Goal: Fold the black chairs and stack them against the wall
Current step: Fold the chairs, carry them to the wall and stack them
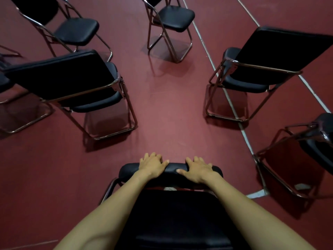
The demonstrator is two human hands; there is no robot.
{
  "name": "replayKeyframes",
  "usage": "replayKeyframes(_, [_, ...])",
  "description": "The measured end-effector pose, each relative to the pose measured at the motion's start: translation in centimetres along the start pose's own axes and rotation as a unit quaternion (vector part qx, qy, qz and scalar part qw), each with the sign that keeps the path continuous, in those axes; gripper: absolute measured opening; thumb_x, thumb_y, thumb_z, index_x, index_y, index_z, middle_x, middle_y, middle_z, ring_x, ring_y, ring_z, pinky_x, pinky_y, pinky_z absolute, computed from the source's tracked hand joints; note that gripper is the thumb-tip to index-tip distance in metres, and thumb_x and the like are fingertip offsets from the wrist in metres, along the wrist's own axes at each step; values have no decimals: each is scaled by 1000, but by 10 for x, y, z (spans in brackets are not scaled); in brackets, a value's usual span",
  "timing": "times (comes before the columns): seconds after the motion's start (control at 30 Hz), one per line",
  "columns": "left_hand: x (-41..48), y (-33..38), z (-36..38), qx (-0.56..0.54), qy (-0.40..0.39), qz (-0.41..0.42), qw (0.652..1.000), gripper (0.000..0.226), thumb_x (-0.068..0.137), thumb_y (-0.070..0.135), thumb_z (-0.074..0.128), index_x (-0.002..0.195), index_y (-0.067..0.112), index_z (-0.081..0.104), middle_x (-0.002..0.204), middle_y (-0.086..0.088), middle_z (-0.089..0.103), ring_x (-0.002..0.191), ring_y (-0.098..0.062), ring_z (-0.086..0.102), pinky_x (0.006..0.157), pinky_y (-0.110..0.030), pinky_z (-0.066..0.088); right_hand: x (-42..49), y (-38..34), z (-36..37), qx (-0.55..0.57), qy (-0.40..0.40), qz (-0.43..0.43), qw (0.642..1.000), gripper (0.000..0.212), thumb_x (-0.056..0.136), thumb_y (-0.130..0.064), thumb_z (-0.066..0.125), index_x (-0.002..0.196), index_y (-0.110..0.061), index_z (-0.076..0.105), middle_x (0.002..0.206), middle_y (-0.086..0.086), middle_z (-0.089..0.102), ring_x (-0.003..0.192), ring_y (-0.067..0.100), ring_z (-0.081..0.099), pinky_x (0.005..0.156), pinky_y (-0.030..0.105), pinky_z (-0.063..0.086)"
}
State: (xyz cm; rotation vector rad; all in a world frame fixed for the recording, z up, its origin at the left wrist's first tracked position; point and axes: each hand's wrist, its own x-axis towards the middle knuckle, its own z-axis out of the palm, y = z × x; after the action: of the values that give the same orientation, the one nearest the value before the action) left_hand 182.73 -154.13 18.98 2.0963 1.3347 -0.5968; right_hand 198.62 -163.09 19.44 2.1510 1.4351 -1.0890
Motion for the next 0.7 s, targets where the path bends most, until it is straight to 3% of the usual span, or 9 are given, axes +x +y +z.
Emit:
replayKeyframes(0.23, [-5,-8,1,-26,-62,-14,998,47,98,50,40,115,13,63,131,-14,55,125,-35,45,101,-38,38,-5,-3,5,-15,-68,-51,996,87,79,-77,43,144,-20,29,143,15,34,133,33,30,105,44,33])
replayKeyframes(0.53, [-32,1,-25,-22,-126,-3,992,52,96,47,49,132,11,56,136,-14,55,124,-30,51,101,-33,41,1,-14,3,-56,-35,-50,997,89,78,-78,45,140,-17,30,138,16,38,127,34,41,101,42,39])
replayKeyframes(0.6, [-55,3,-34,-26,-61,7,998,49,95,48,48,130,14,57,133,-12,57,121,-30,53,99,-35,43,4,-16,1,-48,-35,-50,997,85,80,-75,46,137,-14,31,136,15,45,122,33,48,94,40,42])
replayKeyframes(0.7, [-99,-1,-29,31,143,1,989,39,97,44,45,122,19,60,126,-6,60,119,-28,54,103,-35,34,7,-18,-1,-65,-29,-61,996,81,82,-73,46,134,-12,34,132,16,52,117,32,53,90,38,43])
